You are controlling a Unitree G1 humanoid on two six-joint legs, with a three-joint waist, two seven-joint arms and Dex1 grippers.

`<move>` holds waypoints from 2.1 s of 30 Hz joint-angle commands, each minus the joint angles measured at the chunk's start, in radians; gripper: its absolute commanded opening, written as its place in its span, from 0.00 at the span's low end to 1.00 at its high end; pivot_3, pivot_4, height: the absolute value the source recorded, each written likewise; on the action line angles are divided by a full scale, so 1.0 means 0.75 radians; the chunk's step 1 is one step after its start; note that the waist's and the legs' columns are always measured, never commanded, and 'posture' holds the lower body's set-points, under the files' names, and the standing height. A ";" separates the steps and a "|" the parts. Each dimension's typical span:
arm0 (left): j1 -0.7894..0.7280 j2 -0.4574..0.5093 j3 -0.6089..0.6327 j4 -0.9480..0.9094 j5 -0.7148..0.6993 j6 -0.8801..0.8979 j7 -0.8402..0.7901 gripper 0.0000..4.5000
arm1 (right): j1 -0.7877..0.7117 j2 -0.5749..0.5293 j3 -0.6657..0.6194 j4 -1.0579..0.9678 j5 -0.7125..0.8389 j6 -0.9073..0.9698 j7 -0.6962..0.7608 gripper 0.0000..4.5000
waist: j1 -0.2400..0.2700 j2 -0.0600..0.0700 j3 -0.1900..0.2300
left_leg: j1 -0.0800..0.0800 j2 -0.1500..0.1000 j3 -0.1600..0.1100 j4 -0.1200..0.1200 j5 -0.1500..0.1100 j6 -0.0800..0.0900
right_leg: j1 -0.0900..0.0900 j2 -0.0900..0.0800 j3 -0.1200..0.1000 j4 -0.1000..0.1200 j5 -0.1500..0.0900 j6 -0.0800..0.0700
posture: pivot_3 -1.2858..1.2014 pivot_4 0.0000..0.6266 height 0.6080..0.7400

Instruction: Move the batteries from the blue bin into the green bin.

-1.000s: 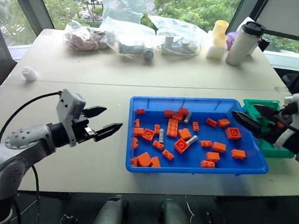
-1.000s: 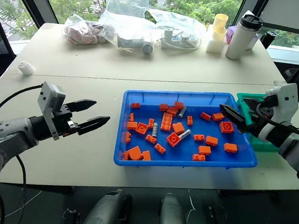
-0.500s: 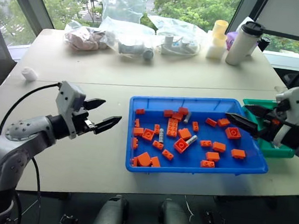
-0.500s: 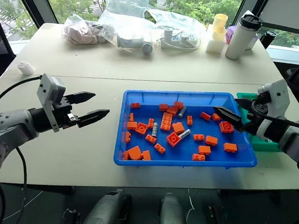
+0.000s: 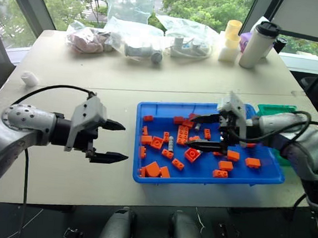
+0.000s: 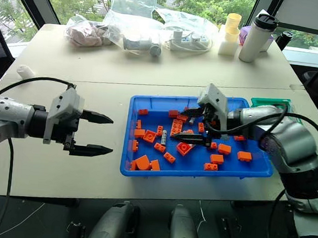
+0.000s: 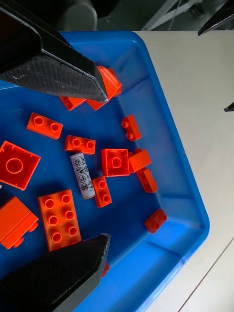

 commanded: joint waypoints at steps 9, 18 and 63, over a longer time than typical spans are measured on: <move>0.038 -0.026 0.063 -0.088 0.001 0.003 0.064 1.00 | -0.248 0.229 0.260 0.515 -0.471 -0.436 0.240 0.99 | -0.006 0.000 0.000 | -0.002 0.000 0.001 -0.001 0.000 0.000 | -0.005 -0.001 0.000 0.003 0.000 0.000 | 0.52 0.24 1.00; 0.067 -0.056 0.064 -0.128 -0.010 0.022 0.131 1.00 | -0.273 0.338 0.270 0.696 -0.640 -0.581 0.287 0.99 | -0.006 0.000 0.000 | -0.002 0.000 0.001 -0.001 0.000 -0.001 | -0.005 0.000 0.000 0.004 0.000 0.000 | 0.52 0.24 1.00; -0.265 -0.659 -0.069 0.166 -0.027 -0.051 0.313 1.00 | 0.391 -0.116 -0.929 0.117 -0.580 0.070 -0.458 0.49 | 0.001 0.001 -0.001 | -0.001 -0.003 0.004 0.001 0.001 -0.001 | -0.004 -0.001 0.002 0.006 0.000 0.001 | 0.52 0.24 1.00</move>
